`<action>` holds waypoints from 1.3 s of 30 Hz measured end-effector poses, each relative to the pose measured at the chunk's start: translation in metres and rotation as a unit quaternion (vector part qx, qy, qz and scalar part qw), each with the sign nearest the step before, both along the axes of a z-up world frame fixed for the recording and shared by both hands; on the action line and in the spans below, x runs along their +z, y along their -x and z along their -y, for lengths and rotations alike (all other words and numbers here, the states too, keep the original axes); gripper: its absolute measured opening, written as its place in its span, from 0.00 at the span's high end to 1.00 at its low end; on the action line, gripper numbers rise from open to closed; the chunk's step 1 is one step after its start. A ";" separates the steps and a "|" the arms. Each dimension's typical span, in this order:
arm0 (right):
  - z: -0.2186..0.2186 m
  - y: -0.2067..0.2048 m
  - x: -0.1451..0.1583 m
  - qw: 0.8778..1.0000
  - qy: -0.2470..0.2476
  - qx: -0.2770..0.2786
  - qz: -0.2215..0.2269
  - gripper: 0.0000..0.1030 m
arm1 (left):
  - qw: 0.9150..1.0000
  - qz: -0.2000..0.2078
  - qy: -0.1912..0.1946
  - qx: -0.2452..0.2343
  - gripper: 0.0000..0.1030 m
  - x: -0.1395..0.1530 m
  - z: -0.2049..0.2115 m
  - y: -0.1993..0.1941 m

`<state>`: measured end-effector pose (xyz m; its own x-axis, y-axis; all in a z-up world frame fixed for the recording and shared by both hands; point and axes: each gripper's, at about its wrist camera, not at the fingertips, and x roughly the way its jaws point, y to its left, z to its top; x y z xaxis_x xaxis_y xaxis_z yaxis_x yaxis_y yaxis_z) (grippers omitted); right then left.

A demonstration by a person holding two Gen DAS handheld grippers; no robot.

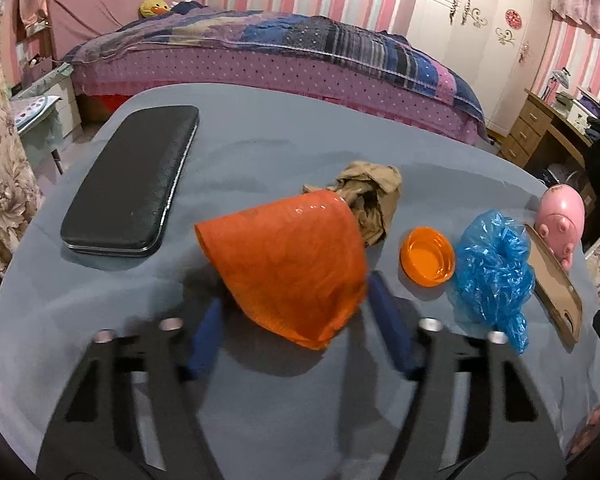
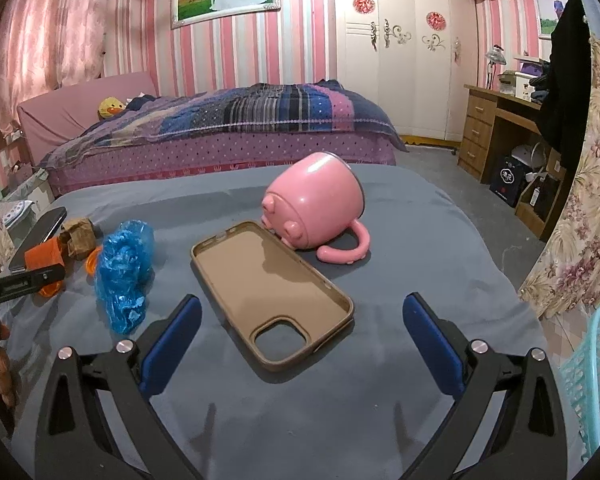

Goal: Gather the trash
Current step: 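Grasp the orange peel with the left tool while the right tool grasps the blue plastic bag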

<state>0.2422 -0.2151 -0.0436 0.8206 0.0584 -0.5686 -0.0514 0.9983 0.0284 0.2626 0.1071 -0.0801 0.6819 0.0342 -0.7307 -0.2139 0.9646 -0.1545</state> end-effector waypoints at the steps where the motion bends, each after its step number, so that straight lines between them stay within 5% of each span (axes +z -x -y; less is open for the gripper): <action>1: -0.001 0.000 0.000 1.000 0.001 0.002 -0.001 0.04 | 1.000 0.004 0.003 -0.006 0.57 0.001 0.001 0.000; 3: -0.002 0.000 0.000 1.000 0.003 0.003 -0.002 0.04 | 1.000 0.005 0.007 -0.020 0.80 0.001 0.002 0.000; 6: -0.004 0.000 0.000 1.000 0.008 0.005 -0.002 0.04 | 0.999 -0.002 -0.037 -0.024 0.87 0.008 0.005 0.006; 18: -0.027 0.006 0.004 0.999 0.041 0.036 0.001 0.04 | 0.994 0.044 -0.099 -0.025 0.87 0.053 -0.011 0.041; 25: -0.057 0.002 0.004 0.997 0.033 0.069 -0.013 0.05 | 0.997 0.041 -0.056 -0.019 0.89 0.057 -0.028 0.039; 37: -0.138 -0.036 0.000 0.989 0.067 0.129 -0.034 0.06 | 0.998 0.040 -0.051 -0.012 0.89 0.053 -0.039 0.039; 39: -0.147 -0.043 -0.006 0.986 0.077 0.140 -0.053 0.28 | 0.998 0.041 -0.047 -0.017 0.89 0.053 -0.037 0.038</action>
